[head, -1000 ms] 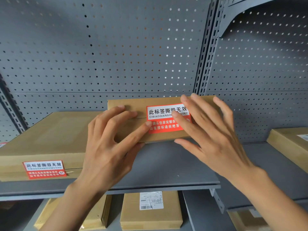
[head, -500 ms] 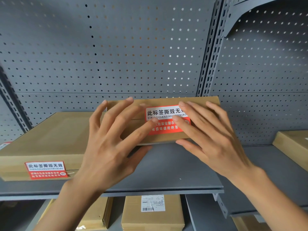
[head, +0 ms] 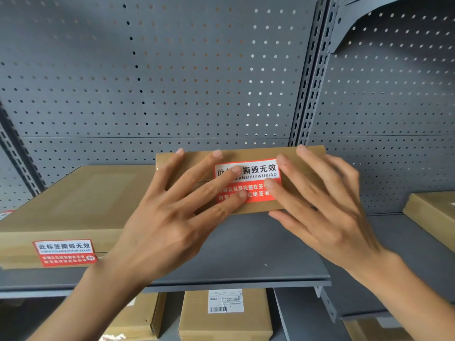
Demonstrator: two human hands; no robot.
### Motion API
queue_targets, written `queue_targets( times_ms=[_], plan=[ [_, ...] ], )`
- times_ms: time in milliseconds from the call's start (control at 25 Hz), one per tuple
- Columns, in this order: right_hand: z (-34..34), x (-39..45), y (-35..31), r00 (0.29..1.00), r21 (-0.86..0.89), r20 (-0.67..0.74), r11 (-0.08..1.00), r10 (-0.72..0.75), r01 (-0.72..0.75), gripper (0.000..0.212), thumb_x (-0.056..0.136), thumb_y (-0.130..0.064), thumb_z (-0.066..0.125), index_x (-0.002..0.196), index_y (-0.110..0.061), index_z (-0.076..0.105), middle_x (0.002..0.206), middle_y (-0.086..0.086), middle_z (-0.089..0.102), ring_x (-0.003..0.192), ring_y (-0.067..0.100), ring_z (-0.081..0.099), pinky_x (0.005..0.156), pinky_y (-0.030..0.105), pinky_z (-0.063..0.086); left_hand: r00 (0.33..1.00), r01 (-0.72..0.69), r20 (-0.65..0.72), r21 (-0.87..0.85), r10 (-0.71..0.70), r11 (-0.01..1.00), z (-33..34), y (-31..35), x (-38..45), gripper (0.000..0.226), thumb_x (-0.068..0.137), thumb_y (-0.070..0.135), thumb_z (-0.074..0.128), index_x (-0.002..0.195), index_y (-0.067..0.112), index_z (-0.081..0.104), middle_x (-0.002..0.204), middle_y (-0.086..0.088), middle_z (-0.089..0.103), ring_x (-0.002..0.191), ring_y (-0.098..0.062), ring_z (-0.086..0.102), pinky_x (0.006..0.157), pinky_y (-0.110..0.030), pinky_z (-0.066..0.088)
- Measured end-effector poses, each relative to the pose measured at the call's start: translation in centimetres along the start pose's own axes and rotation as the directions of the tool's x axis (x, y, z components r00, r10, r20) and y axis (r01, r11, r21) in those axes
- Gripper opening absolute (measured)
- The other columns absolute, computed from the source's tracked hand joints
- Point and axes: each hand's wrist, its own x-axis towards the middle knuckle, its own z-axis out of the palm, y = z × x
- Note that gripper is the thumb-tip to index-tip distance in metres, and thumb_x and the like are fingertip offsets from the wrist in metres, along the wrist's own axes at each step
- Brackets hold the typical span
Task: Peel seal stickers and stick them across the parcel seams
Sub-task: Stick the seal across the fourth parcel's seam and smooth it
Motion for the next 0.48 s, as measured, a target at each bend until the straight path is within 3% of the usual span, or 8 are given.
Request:
queue_targets(
  times_ms=[120, 480],
  plan=[
    [0.21, -0.04, -0.23, 0.999, 0.012, 0.006, 0.999, -0.043, 0.043, 0.044, 0.097, -0.023, 0.073, 0.136, -0.012, 0.058, 0.146, 0.012, 0.056, 0.141, 0.03, 0.051, 0.103, 0.058, 0.045, 1.0, 0.01, -0.01, -0.017, -0.011, 1.0, 0.05, 0.1, 0.01, 0.037, 0.098, 0.016, 0.071, 0.135, 0.017, 0.069, 0.149, -0.011, 0.056, 0.145, -0.044, 0.044, 0.108, -0.07, 0.039],
    [0.33, -0.03, -0.51, 0.995, 0.039, 0.055, 0.996, -0.086, 0.084, 0.039, 0.098, -0.024, 0.07, 0.13, -0.003, 0.066, 0.144, 0.013, 0.059, 0.137, 0.029, 0.055, 0.102, 0.058, 0.049, 0.999, 0.009, -0.03, -0.041, -0.01, 0.999, 0.03, -0.09, -0.27, 0.035, 0.096, 0.016, 0.074, 0.13, 0.014, 0.072, 0.145, -0.013, 0.06, 0.141, -0.042, 0.05, 0.104, -0.068, 0.042]
  ],
)
